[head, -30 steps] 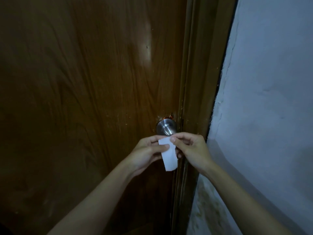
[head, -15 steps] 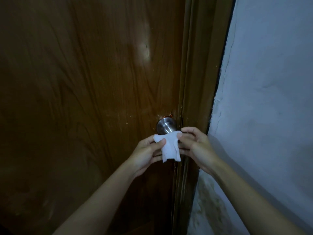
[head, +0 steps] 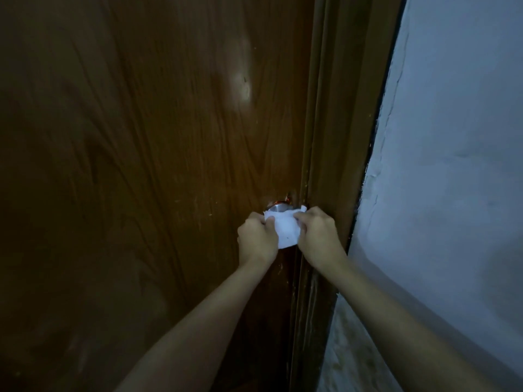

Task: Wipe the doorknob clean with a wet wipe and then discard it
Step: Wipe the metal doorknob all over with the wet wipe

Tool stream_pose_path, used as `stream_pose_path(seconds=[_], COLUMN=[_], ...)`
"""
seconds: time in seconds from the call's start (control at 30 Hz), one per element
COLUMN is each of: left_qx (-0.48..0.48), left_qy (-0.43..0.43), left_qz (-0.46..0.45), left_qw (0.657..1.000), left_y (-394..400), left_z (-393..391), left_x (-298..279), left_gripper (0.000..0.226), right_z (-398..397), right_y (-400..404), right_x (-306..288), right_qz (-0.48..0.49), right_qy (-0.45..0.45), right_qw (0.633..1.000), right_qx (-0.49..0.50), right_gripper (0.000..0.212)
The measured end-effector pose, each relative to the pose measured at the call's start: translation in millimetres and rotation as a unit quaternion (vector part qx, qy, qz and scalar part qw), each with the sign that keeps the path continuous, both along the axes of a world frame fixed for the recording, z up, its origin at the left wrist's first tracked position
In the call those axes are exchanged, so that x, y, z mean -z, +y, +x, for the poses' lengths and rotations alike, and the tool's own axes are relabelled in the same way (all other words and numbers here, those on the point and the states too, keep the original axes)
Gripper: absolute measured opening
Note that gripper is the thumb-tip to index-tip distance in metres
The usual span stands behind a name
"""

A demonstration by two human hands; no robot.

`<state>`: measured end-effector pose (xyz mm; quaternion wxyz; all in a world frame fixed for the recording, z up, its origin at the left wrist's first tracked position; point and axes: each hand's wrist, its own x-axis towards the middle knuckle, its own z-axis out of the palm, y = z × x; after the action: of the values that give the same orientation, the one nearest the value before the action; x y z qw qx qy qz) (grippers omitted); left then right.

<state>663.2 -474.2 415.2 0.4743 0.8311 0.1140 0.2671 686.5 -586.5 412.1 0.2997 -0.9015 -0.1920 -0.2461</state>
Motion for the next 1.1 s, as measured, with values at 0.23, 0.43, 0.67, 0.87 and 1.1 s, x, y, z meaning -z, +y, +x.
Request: stream_pose_path(seconds=[0.23, 0.43, 0.67, 0.87, 1.1], left_qx=[0.0, 0.015, -0.019, -0.005, 0.037], left_qy=[-0.041, -0.016, -0.139, -0.059, -0.112], left_qz=[0.021, 0.021, 0.03, 0.039, 0.032], left_qw=[0.999, 1.0, 0.99, 0.997, 0.993], left_y=[-9.0, -1.3, 5.2, 4.6, -8.7], left_z=[-6.4, -15.9, -6.9, 1.0, -13.7], left_x=[16.3, 43.4, 15.8, 28.1, 56.7], left_gripper=[0.019, 0.02, 0.019, 0.021, 0.016], right_z=[-22.6, -25.6, -19.3, -5.0, -20.6], right_y=[-3.1, -13.2, 0.5, 3.8, -0.1], right_x=[18.5, 26.2, -0.9, 15.0, 47.1], right_qz=[0.03, 0.045, 0.086, 0.044, 0.11], right_qy=[-0.023, -0.021, -0.099, -0.042, -0.01], right_qw=[0.999, 0.999, 0.991, 0.998, 0.993], right_qx=[0.027, 0.017, -0.017, 0.016, 0.03], right_gripper=[0.021, 0.018, 0.025, 0.032, 0.028])
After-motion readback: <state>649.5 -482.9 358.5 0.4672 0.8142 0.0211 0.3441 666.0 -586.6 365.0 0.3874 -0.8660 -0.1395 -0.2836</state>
